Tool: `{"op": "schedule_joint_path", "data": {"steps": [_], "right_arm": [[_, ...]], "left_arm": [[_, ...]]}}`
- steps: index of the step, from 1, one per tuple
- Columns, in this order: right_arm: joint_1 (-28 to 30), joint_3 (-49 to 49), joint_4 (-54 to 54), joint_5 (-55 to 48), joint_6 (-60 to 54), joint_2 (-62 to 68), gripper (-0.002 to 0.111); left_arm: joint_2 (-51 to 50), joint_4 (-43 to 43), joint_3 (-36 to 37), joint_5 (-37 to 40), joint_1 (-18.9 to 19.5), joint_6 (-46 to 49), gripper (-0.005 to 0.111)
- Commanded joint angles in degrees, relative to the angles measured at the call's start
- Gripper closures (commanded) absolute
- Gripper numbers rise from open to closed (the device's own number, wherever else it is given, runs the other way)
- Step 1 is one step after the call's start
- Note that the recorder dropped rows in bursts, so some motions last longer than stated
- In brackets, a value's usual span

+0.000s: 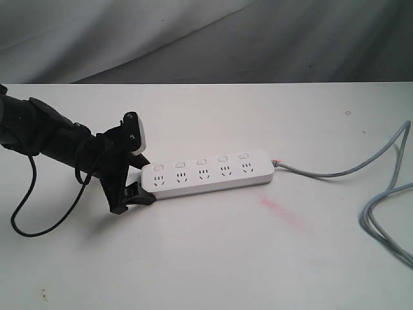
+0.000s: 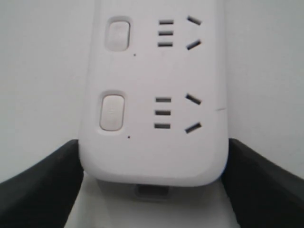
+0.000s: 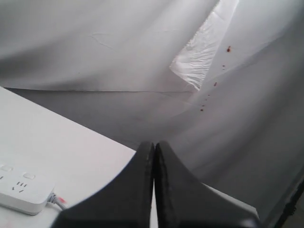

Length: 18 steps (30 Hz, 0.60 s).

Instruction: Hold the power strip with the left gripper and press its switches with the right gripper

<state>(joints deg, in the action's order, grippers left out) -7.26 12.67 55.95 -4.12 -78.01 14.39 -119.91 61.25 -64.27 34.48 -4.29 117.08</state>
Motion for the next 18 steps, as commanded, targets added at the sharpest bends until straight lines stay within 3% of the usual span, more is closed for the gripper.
{"op": "schedule_joint_path", "data": {"steps": [1, 8, 11, 18], "right_arm": [[1.14, -0.52, 0.75, 1.26, 0.22, -0.76, 0.108], [1.14, -0.52, 6.25, 2.41, 0.22, -0.76, 0.108], [1.14, -0.52, 1.74, 2.56, 2.21, -0.76, 0.108], [1.14, -3.18, -33.73, 4.99, 47.11, -0.76, 0.108]], "left_arm": [[0.0, -0.49, -0.06, 0.01, -0.37, 0.0, 0.041], [0.0, -0.49, -0.06, 0.01, -0.37, 0.0, 0.041], [0.0, -0.49, -0.06, 0.01, -0.37, 0.0, 0.041], [0.0, -0.49, -0.06, 0.01, -0.37, 0.0, 0.041]]}}
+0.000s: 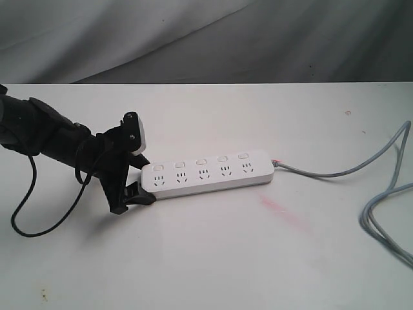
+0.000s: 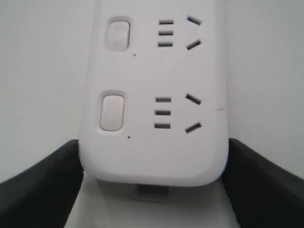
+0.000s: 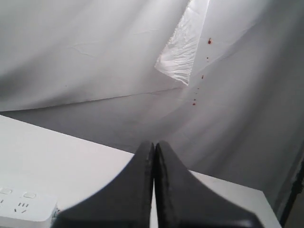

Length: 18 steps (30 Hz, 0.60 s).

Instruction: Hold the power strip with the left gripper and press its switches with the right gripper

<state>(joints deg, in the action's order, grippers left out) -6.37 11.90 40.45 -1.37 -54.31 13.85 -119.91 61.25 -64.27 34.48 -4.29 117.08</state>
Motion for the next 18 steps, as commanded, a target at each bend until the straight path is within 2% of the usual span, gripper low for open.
{"op": "schedule_joint_path", "data": {"steps": [1, 10, 18], "right_arm": [[0.26, -3.58, -20.64, 3.67, 26.77, -0.22, 0.108], [0.26, -11.9, -22.48, 7.24, 33.3, -0.22, 0.108], [0.26, -11.9, -31.41, 6.54, 43.26, -0.22, 0.108]], "left_arm": [[0.0, -0.49, -0.06, 0.01, -0.37, 0.0, 0.041], [0.0, -0.49, -0.06, 0.01, -0.37, 0.0, 0.041], [0.0, -0.49, -0.06, 0.01, -0.37, 0.0, 0.041]]}}
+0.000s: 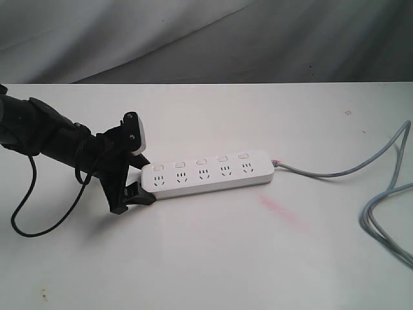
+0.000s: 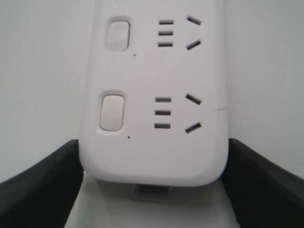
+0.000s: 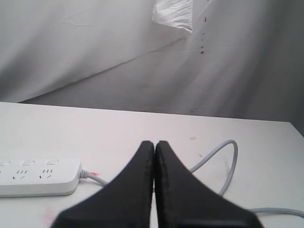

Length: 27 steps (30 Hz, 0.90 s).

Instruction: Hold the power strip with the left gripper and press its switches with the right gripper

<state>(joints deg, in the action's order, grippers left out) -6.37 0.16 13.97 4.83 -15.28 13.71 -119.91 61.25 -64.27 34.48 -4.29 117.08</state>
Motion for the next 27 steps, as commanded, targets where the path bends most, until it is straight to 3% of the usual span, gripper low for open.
{"op": "schedule_joint_path", "data": {"steps": [1, 27], "right_arm": [[0.26, -0.16, -5.05, 0.33, 4.19, -0.09, 0.108], [0.26, -0.16, -2.89, 0.33, 4.19, -0.09, 0.108]], "left_arm": [[0.0, -0.49, -0.06, 0.01, -0.37, 0.0, 0.041], [0.0, -0.49, -0.06, 0.01, -0.37, 0.0, 0.041]]}}
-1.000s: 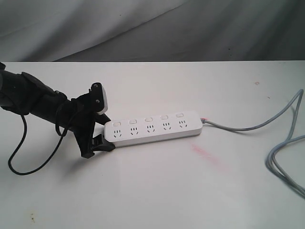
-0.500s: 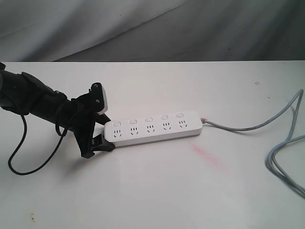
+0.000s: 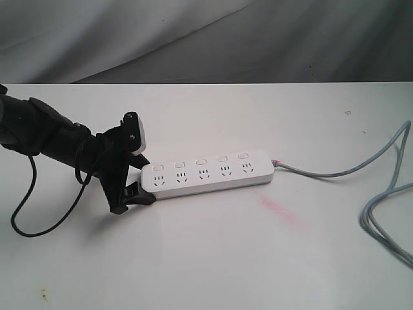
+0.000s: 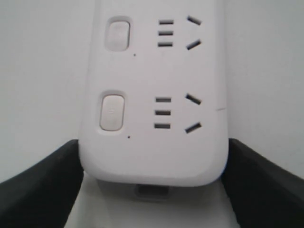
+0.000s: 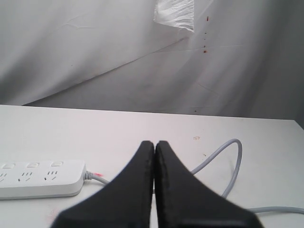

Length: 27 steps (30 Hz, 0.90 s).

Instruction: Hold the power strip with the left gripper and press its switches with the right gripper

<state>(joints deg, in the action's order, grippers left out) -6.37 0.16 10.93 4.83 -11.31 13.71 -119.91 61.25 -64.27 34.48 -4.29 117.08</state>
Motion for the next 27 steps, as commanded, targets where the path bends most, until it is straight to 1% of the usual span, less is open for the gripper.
{"op": "schedule_joint_path", "data": {"steps": [1, 18, 20, 22, 24, 25, 27], "right_arm": [[0.26, -0.16, 0.15, 0.33, 0.22, -0.09, 0.108], [0.26, -0.16, 0.15, 0.33, 0.22, -0.09, 0.108], [0.26, -0.16, 0.15, 0.33, 0.22, -0.09, 0.108], [0.26, -0.16, 0.15, 0.33, 0.22, -0.09, 0.108], [0.26, -0.16, 0.15, 0.33, 0.22, -0.09, 0.108], [0.26, -0.16, 0.15, 0.33, 0.22, -0.09, 0.108], [0.26, -0.16, 0.15, 0.33, 0.22, -0.09, 0.108]], "left_arm": [[0.0, -0.49, -0.06, 0.01, -0.37, 0.0, 0.041], [-0.14, -0.34, -0.06, -0.01, -0.37, 0.0, 0.04], [-0.14, -0.34, -0.06, -0.01, -0.37, 0.0, 0.033], [-0.14, -0.34, -0.06, -0.01, -0.37, 0.0, 0.021], [-0.14, -0.34, -0.06, -0.01, -0.37, 0.0, 0.012], [-0.14, -0.34, -0.06, -0.01, -0.37, 0.0, 0.008], [-0.14, -0.34, -0.06, -0.01, -0.37, -1.71, 0.006]]}}
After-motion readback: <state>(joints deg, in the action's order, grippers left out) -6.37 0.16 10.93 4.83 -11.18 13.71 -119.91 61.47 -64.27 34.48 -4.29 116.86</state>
